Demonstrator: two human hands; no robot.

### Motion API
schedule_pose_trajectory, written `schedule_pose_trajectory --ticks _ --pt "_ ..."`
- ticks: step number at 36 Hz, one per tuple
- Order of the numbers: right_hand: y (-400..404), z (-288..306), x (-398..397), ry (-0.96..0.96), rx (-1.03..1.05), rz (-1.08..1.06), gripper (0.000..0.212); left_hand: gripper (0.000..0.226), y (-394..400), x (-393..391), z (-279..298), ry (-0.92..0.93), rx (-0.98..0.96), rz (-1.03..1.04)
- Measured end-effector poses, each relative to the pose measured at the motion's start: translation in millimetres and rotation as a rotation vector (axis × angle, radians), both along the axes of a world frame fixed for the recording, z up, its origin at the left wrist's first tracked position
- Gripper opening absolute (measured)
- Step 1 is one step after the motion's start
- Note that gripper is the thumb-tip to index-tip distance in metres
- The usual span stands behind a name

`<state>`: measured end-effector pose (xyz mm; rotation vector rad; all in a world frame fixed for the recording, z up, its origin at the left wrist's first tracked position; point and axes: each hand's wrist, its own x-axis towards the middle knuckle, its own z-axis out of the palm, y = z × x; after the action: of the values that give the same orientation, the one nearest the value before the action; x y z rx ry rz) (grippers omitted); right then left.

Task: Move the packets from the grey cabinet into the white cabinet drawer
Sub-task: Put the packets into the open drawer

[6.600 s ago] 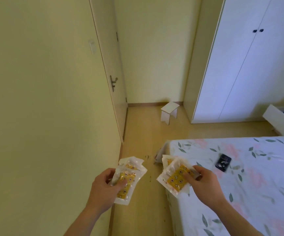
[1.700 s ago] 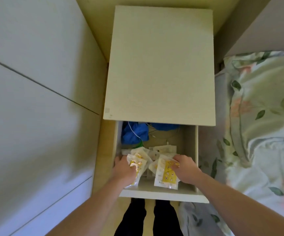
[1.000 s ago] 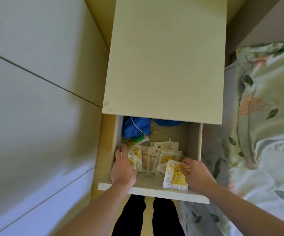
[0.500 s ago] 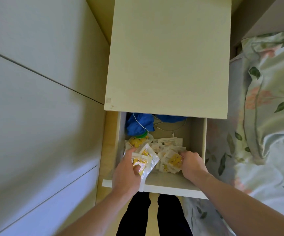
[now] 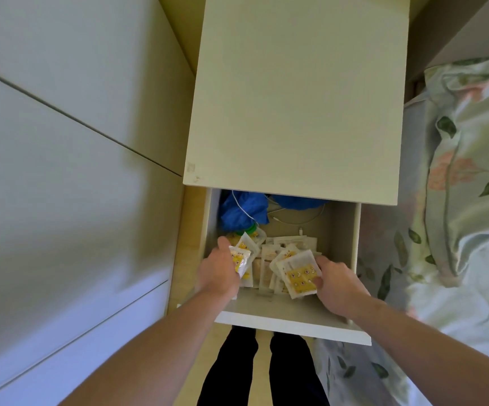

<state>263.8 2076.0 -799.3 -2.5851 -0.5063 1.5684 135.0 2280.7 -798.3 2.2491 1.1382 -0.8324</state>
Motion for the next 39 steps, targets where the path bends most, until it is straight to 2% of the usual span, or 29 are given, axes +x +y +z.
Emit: schedule_pose_trajectory --ticks 3,6,8,16,22,27,31,36,39 --pt "10.9 -1.6 0.8 0.006 -0.030 0.149 0.037 0.069 2.1 -2.8 -7.2 0.069 0.024 -0.089" --pt "21.0 -2.9 1.2 -0.028 -0.085 0.337 0.044 0.070 2.9 -4.9 -13.5 0.103 0.065 -0.202" --pt "24.9 -5.6 0.6 -0.049 -0.086 0.379 0.048 0.072 3.4 -4.7 -16.9 0.110 0.091 -0.271" --pt "23.2 -2.6 -5.3 -0.194 0.022 0.399 0.070 0.061 3.8 -6.3 -14.7 0.093 0.102 -0.313" --pt "8.7 9.3 -6.5 -0.148 0.066 0.301 0.067 0.040 2.9 -2.4 -7.3 0.013 0.052 -0.251" --pt "-4.7 9.5 -8.0 -0.114 0.081 0.198 0.061 0.042 5.2 6.9 -16.4 0.122 -0.040 -0.153" --pt "-12.3 7.3 -10.7 -0.121 0.109 0.169 0.055 0.047 6.1 12.6 -24.3 0.211 0.047 -0.409" --pt "-17.5 8.1 -14.3 -0.121 0.155 0.111 0.053 0.040 5.2 21.4 -33.1 0.290 0.155 -0.742" --pt "-19.3 10.8 -13.2 -0.125 0.166 0.089 0.052 0.050 3.7 25.4 -35.0 0.359 0.245 -0.901"
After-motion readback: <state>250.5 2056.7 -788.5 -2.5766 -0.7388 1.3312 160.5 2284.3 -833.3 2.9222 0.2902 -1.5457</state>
